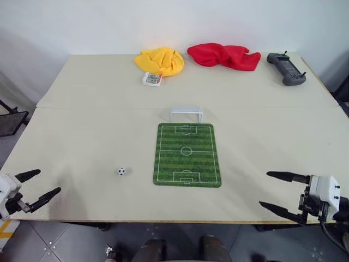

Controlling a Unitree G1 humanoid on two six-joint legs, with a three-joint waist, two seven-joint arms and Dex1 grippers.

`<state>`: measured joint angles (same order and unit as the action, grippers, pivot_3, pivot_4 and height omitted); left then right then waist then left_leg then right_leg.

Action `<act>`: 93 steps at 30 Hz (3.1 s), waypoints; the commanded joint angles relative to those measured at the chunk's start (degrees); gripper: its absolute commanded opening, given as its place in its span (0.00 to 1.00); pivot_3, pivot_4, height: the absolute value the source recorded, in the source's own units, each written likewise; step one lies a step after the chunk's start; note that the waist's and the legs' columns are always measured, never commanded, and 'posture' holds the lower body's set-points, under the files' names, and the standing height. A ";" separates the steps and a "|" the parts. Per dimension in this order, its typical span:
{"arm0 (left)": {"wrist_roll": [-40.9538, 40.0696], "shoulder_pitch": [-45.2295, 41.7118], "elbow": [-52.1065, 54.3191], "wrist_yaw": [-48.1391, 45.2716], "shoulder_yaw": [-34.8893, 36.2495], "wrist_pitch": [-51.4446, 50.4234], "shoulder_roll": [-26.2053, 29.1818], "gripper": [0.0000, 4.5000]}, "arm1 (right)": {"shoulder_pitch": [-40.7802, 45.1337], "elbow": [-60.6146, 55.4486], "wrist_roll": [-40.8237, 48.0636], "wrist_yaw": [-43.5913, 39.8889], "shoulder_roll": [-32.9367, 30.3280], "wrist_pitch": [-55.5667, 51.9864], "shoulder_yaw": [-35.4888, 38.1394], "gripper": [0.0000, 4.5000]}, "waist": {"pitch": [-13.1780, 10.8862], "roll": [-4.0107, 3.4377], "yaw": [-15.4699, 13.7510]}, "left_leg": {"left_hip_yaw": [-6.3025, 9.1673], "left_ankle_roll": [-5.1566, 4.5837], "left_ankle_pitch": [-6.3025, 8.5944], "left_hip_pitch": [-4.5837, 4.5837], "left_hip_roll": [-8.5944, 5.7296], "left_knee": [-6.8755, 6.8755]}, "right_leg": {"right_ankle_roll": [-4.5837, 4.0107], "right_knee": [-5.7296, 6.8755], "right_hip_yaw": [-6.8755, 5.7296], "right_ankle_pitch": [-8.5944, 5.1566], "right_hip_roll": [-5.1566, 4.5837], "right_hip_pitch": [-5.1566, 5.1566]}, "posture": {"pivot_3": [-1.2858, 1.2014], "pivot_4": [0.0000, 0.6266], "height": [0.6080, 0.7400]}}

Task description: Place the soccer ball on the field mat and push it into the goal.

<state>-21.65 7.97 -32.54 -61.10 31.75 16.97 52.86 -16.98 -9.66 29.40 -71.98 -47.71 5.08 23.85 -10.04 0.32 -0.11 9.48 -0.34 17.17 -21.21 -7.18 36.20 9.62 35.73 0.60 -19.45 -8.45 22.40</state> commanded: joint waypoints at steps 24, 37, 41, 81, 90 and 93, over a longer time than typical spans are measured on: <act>-3.04 -18.01 19.39 -5.33 -17.31 -20.24 -7.32 1.00 | 5.27 -4.39 9.05 -2.97 10.21 3.22 -4.01 1.00 | 0.08 0.01 -0.94 | -0.01 0.11 0.06 0.03 0.11 0.16 | -0.05 0.20 -0.07 0.05 0.10 0.04 | 0.52 0.24 1.00; 2.65 -24.11 12.09 -5.88 -24.68 -15.69 -12.59 1.00 | 4.81 -9.16 7.21 3.71 11.21 1.81 -5.58 1.00 | 0.07 0.03 -0.80 | -0.07 0.13 0.07 -0.01 0.15 0.30 | -0.04 0.25 -0.07 0.05 0.14 0.06 | 0.52 0.24 1.00; 3.69 -25.53 8.97 -5.80 -25.24 -12.41 -13.81 0.87 | 3.56 -10.17 6.49 5.00 11.57 2.11 -5.85 1.00 | 0.07 0.03 -1.10 | -0.07 0.13 0.07 0.00 0.15 0.31 | -0.04 0.26 -0.07 0.05 0.14 0.07 | 0.52 0.24 1.00; 17.32 -43.20 29.84 -0.27 -55.25 -31.39 -29.95 0.19 | -5.12 1.12 7.94 -10.55 6.27 9.64 5.58 1.00 | 0.02 0.15 -1.70 | -0.54 -0.18 0.20 -0.14 0.07 0.92 | 0.33 0.13 0.16 0.34 0.10 0.01 | 0.52 0.24 1.00; 17.38 -43.57 27.61 -1.42 -55.41 -31.16 -30.53 0.19 | -3.34 2.07 6.80 -8.71 7.67 10.09 4.00 1.00 | 0.02 0.15 -1.48 | -0.56 -0.19 0.20 -0.14 0.05 0.91 | 0.33 0.13 0.18 0.35 0.08 0.02 | 0.52 0.24 1.00; 18.02 -43.77 26.37 0.68 -54.77 -30.22 -31.76 0.36 | -3.70 1.95 6.55 -8.29 8.20 10.23 3.86 1.00 | 0.02 0.15 -1.49 | -0.56 -0.19 0.20 -0.14 0.05 0.91 | 0.33 0.13 0.18 0.35 0.08 0.02 | 0.52 0.24 1.00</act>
<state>-4.06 -35.15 -5.93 -61.46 -23.53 -14.58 21.96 -20.58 -7.04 35.48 -80.62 -40.02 14.51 27.44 -10.02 0.46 -1.60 8.92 -0.53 17.37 -21.34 -7.13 37.12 9.95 35.86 0.78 -19.11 -8.37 22.41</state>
